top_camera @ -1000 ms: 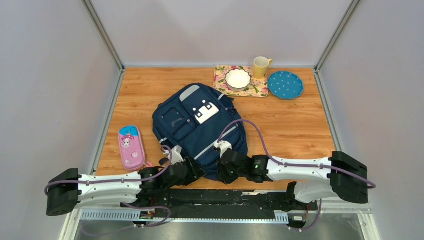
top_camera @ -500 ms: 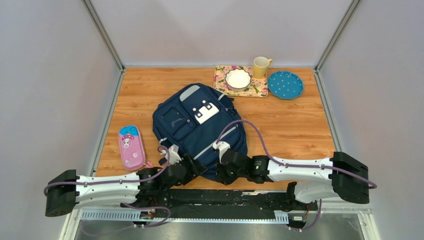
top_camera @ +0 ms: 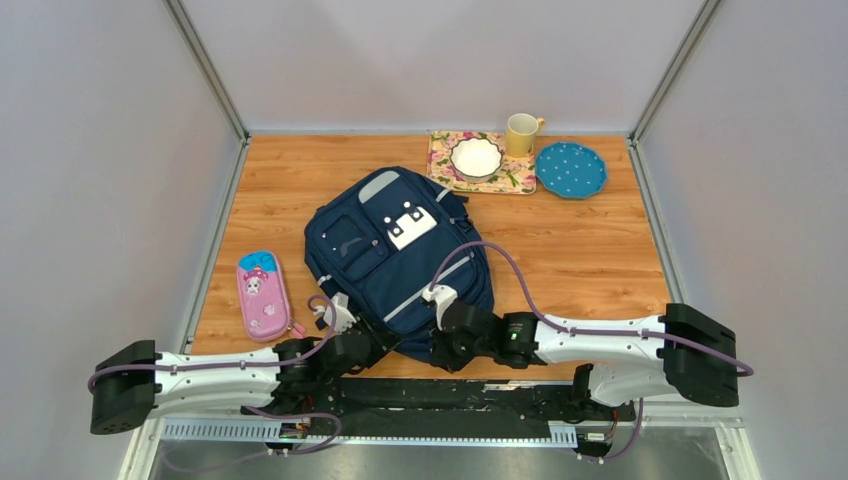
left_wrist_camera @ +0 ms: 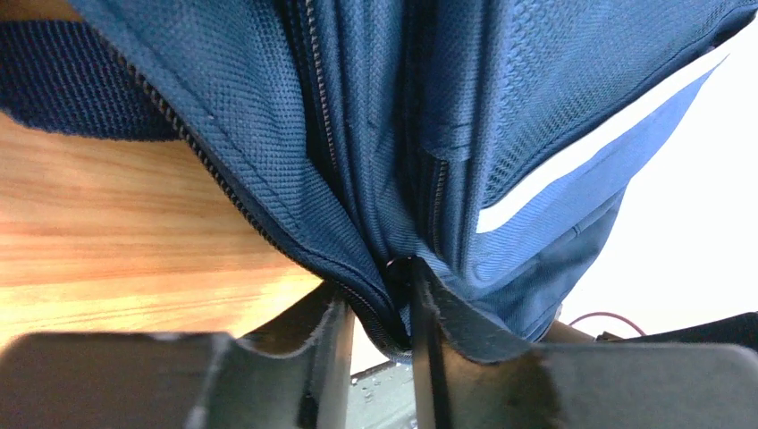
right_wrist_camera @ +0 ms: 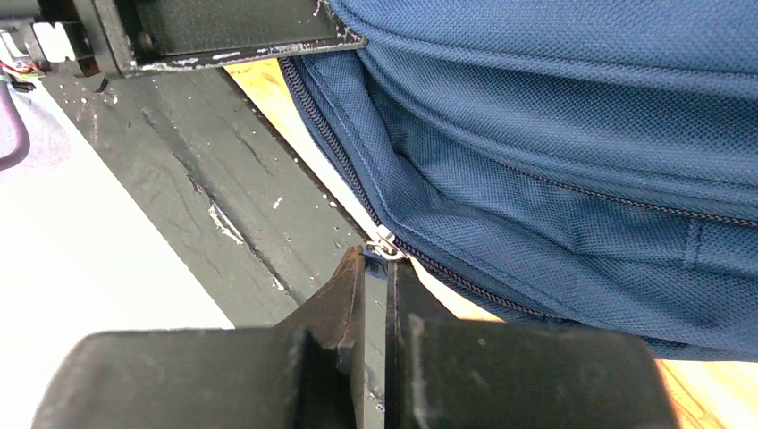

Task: Pack the student bag
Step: Zip the student bag at the center of the board.

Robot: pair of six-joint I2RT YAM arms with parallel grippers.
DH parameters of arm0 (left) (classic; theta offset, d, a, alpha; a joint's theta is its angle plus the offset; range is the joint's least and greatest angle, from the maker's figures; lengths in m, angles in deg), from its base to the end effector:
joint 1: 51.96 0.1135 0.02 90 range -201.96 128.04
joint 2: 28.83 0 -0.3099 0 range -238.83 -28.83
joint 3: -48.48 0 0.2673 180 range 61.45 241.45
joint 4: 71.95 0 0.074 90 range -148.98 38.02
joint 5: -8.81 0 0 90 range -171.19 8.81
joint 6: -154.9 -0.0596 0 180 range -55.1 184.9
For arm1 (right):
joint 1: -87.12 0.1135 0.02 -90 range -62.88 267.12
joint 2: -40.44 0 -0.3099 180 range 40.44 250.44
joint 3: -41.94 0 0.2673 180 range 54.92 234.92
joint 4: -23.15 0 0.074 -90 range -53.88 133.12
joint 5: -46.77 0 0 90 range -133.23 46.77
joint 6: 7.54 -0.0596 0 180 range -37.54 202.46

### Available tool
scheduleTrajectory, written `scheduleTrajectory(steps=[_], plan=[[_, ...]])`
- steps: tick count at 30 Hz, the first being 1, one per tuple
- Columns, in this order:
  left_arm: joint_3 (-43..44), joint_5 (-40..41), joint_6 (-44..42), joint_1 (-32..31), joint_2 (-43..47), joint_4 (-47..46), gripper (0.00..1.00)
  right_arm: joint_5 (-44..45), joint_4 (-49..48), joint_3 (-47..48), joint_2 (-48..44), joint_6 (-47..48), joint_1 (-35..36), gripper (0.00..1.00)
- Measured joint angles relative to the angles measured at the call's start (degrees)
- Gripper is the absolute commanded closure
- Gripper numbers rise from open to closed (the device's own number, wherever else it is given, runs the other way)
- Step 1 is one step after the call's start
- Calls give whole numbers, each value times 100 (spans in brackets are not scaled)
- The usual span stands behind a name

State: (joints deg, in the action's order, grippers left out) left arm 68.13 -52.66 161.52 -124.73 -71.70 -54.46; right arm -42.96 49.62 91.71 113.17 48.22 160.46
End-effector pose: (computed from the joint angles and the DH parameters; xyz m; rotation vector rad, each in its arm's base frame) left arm 0.0670 -0.1198 0.1365 -0.7652 2.2766 -1.0337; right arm 0.0751 0.2500 0.2037 -0.8722 2.4629 0.7755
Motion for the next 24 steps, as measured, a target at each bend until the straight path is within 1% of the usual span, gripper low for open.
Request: scheduleTrajectory(steps=[1, 3, 4, 7, 10, 13, 17, 19, 21, 22, 24], plan=[[4, 9, 20, 2, -11, 0, 85, -4, -4, 0, 0, 7, 9, 100], [20, 28, 13, 4, -22, 11, 94, -4, -28, 0, 0, 15, 15, 100], [37, 37, 2, 7, -15, 50, 100, 2, -48, 0, 0, 20, 15, 100], [116, 37, -46, 59, 66, 267, 100, 92, -42, 0, 4, 22, 26, 100], [310, -181, -243, 328, 313, 857, 100, 315, 42, 11, 17, 17, 55, 100], [380, -372, -476, 662, 868, 1558, 100, 444, 68, 7, 17, -4, 74, 100], [385, -588, -984, 1169, 2000, 2481, 100, 581, 28, -114, -74, -63, 72, 100], [402, -752, -1252, 1443, 2317, 2822, 100, 640, -15, -223, -160, -85, 72, 100], [461, -966, -1554, 1720, 2380, 3097, 100, 678, -44, -286, -225, -90, 72, 100], [522, -1049, -1681, 1799, 2345, 3209, 97, 693, -52, -304, -260, -87, 72, 100], [688, -1169, -1917, 1873, 2175, 3351, 83, 717, -52, -313, -319, -79, 72, 100]])
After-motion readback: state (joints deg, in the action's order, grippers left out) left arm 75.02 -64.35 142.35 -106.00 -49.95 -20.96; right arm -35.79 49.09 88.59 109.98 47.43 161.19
